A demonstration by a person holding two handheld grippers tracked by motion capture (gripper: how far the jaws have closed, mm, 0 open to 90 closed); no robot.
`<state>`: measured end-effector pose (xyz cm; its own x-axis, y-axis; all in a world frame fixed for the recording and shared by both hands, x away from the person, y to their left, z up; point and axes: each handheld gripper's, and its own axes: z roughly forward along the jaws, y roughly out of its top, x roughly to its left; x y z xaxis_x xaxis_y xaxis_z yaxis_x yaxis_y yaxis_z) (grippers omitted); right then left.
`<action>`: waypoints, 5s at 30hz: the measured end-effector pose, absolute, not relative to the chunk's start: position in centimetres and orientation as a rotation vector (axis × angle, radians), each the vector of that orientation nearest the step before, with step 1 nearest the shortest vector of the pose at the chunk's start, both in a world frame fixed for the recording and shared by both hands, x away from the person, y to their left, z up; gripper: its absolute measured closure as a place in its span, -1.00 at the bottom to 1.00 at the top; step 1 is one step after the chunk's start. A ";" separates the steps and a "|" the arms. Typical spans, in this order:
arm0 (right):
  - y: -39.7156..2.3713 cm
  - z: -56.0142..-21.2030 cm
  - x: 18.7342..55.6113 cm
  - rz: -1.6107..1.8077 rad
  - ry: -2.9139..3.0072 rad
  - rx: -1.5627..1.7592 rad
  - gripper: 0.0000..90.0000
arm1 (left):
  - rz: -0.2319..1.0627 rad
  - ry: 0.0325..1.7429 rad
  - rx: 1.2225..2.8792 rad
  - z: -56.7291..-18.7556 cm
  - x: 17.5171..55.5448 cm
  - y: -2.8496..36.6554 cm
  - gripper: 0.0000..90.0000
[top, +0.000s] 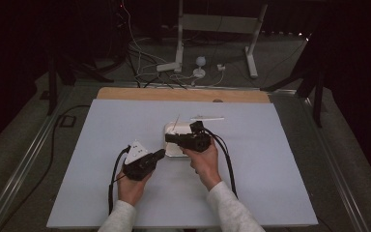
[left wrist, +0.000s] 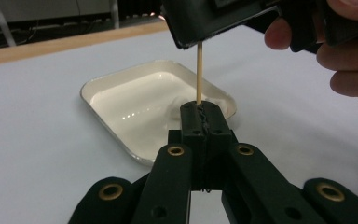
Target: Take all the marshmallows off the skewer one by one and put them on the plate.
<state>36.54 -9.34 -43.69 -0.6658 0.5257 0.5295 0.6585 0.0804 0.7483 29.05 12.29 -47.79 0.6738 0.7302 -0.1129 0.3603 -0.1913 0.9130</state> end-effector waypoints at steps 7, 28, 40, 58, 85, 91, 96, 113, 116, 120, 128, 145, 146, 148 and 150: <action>-9.1 -42.9 36.3 -1.692 -2.236 -1.226 0.85 | 0.437 0.858 1.779 -47.7 28.9 12.6 1.00; -9.2 -42.1 37.0 -1.742 -2.196 -1.249 0.85 | 0.526 0.869 1.808 -47.7 28.6 12.5 1.00; -10.6 -40.9 37.8 -1.769 -2.201 -1.248 0.84 | 0.512 0.858 1.810 -48.0 28.6 12.5 1.00; -10.7 -40.4 38.3 -1.813 -2.174 -1.257 0.82 | 0.529 0.860 1.813 -48.0 28.6 12.7 1.00; -15.3 -35.7 38.6 -1.930 -2.277 -1.290 0.84 | 0.512 0.968 1.804 -49.0 29.0 14.6 1.00; -14.7 -39.6 38.5 -1.799 -2.327 -1.307 0.82 | 0.494 0.946 1.830 -48.8 29.0 13.9 1.00; -14.1 -42.9 39.1 -1.640 -2.390 -1.332 0.75 | 0.443 0.903 1.857 -48.8 29.0 13.1 1.00; -12.4 -45.7 38.9 -1.427 -2.470 -1.225 -0.06 | 0.319 0.871 1.932 -49.7 30.0 11.3 1.00; -13.0 -46.1 39.1 -1.441 -2.409 -1.236 -0.24 | 0.319 0.897 1.918 -49.7 30.1 11.5 1.00; -13.7 -46.2 39.1 -1.472 -2.332 -1.219 -0.31 | 0.314 0.912 1.933 -50.0 30.3 11.5 1.00; -13.3 -46.3 39.4 -1.437 -2.206 -1.215 -0.52 | 0.239 0.866 1.970 -50.8 30.5 9.9 1.00; -13.4 -46.8 39.8 -1.359 -2.168 -1.275 -0.52 | 0.245 0.988 2.003 -51.8 31.6 10.0 1.00; -13.5 -46.8 39.7 -1.363 -2.177 -1.281 -0.52 | 0.239 0.992 1.995 -51.8 31.7 10.0 1.00; -13.9 -46.7 39.4 -1.380 -2.187 -1.281 -0.52 | 0.228 1.005 1.977 -51.6 31.7 10.1 1.00; -14.1 -46.4 39.1 -1.389 -2.222 -1.280 -0.55 | 0.217 1.027 1.971 -51.6 31.9 10.1 1.00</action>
